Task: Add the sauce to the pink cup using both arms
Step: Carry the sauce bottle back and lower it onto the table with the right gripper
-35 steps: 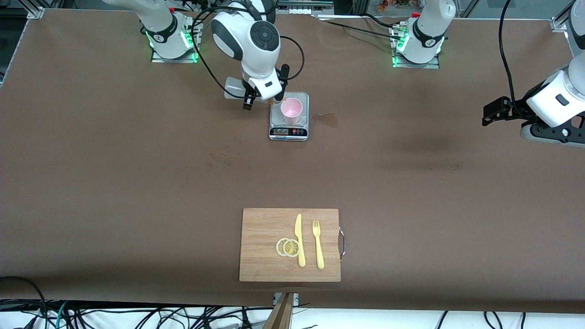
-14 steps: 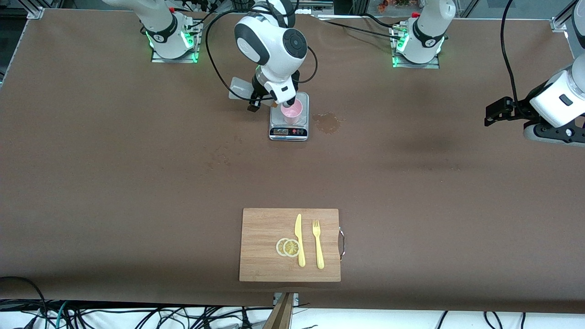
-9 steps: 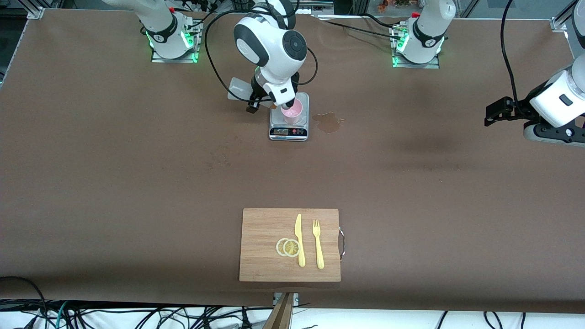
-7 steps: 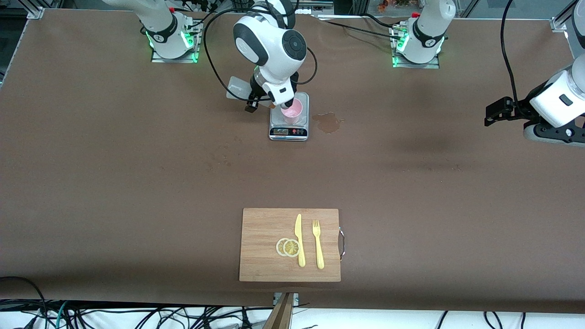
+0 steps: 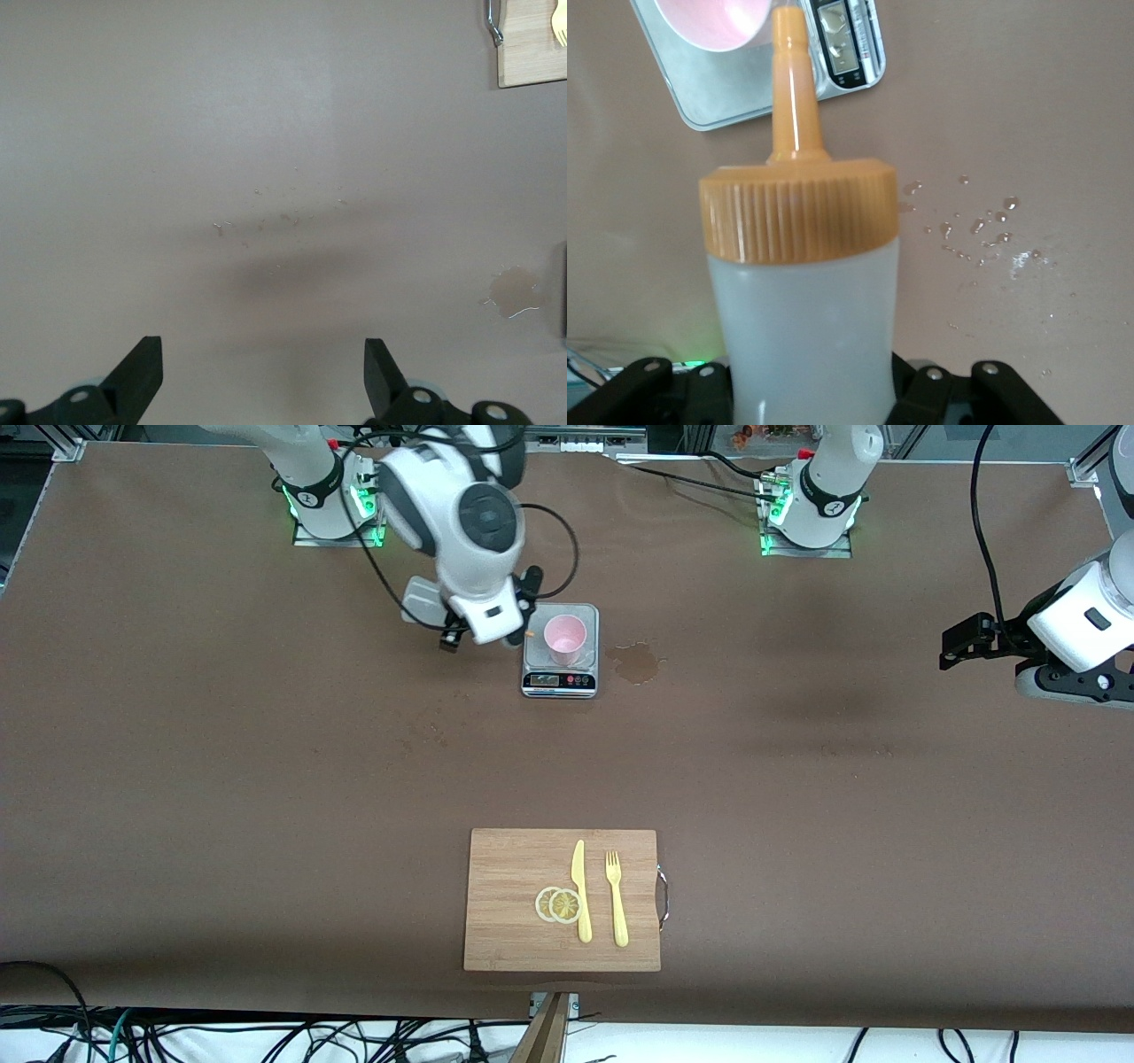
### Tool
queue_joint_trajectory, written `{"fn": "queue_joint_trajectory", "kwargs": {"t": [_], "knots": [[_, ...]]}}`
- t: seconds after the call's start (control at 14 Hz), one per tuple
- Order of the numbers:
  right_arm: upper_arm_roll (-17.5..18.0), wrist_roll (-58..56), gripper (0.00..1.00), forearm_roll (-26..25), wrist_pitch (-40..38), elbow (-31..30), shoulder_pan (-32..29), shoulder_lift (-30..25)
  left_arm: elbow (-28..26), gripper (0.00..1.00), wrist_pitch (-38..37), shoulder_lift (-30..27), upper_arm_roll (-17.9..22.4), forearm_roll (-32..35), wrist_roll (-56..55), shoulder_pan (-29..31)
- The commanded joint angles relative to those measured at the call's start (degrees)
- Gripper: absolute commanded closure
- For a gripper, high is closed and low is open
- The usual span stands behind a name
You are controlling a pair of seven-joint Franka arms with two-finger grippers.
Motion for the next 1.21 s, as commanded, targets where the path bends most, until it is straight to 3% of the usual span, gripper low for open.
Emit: {"fn": "queue_joint_trajectory", "kwargs": {"t": [0.0, 0.71, 0.93, 1.14], "knots": [[1.3, -9.6, 0.68, 7.3, 2.2, 0.2, -8.2, -1.9, 2.0, 0.00, -1.3, 0.9, 0.0, -0.5, 0.6, 0.3], [1.4, -49.2, 0.68, 40.8, 5.6, -3.3, -31.7, 0.0, 2.2, 0.00, -1.2, 0.8, 0.2, -0.6, 0.6, 0.4], [1.2, -68.3, 0.68, 49.3, 2.6, -4.4, -38.3, 5.5, 2.1, 0.00, -1.2, 0.8, 0.1, -0.6, 0.6, 0.4], [1.0, -86.5, 0.68, 56.8, 0.4, -4.5, -41.7, 14.4, 2.2, 0.00, -1.2, 0.8, 0.1, -0.6, 0.6, 0.3]]}}
